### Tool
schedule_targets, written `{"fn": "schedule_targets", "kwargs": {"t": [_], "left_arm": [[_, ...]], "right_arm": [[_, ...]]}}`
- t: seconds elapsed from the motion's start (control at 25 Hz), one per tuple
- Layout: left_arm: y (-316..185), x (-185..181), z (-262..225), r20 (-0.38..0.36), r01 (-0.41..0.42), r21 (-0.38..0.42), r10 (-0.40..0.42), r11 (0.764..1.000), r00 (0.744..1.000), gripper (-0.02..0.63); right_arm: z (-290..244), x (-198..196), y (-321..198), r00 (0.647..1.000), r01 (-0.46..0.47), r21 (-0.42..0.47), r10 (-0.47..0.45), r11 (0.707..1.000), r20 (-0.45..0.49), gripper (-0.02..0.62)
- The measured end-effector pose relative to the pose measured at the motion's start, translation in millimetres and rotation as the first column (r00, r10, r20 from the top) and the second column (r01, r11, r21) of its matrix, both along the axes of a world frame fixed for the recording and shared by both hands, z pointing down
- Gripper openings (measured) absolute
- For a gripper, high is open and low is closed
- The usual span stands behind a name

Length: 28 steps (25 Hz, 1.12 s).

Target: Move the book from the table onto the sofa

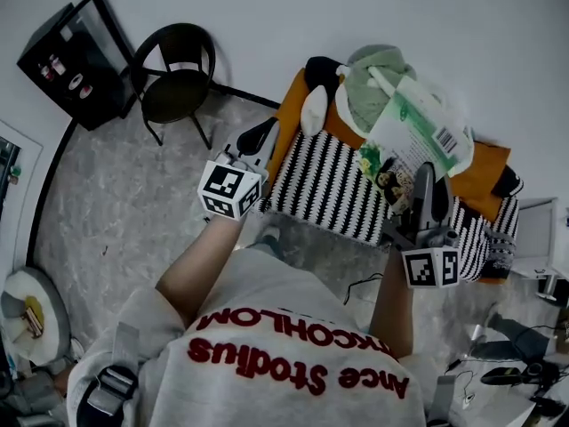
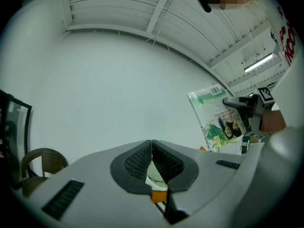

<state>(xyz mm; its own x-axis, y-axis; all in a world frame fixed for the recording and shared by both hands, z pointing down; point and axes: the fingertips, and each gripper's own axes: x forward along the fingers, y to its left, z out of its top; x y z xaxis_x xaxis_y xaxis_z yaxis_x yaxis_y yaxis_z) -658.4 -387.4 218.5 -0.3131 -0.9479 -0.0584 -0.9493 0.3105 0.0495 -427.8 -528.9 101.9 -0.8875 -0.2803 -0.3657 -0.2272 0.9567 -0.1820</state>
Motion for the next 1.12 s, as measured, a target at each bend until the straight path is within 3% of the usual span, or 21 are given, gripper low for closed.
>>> {"fn": "schedule_targets", "kwargs": {"t": [0.12,0.2,0.52,0.76,1.12], "left_arm": [[-33,-74,-6,-0.012,-0.009,-0.01,0.009,1.0,1.0,0.017],[-45,-100,-7,-0.016,-0.017,-0.014,0.017,1.0,1.0,0.017],[-56,-99,2,-0.024,-0.024,-0.014,0.024,1.0,0.999,0.017],[-64,-164,33,-0.065,-0.023,-0.048,0.02,0.999,0.998,0.017],[-93,-180,68,-0.101,0.008,-0.079,-0.016,0.997,0.995,0.017]], "right_arm": [[-8,-74,-31,1.0,-0.003,-0.008,0.003,1.0,-0.016,0.084],[-9,-101,-41,1.0,-0.006,-0.012,0.006,1.0,-0.021,0.084],[-1,-101,-48,0.999,-0.006,-0.011,0.006,1.0,-0.038,0.084],[31,-174,-63,0.996,0.003,-0.067,-0.009,0.998,-0.091,0.084],[83,-202,-101,0.987,0.034,-0.148,-0.057,0.988,-0.153,0.084]]}}
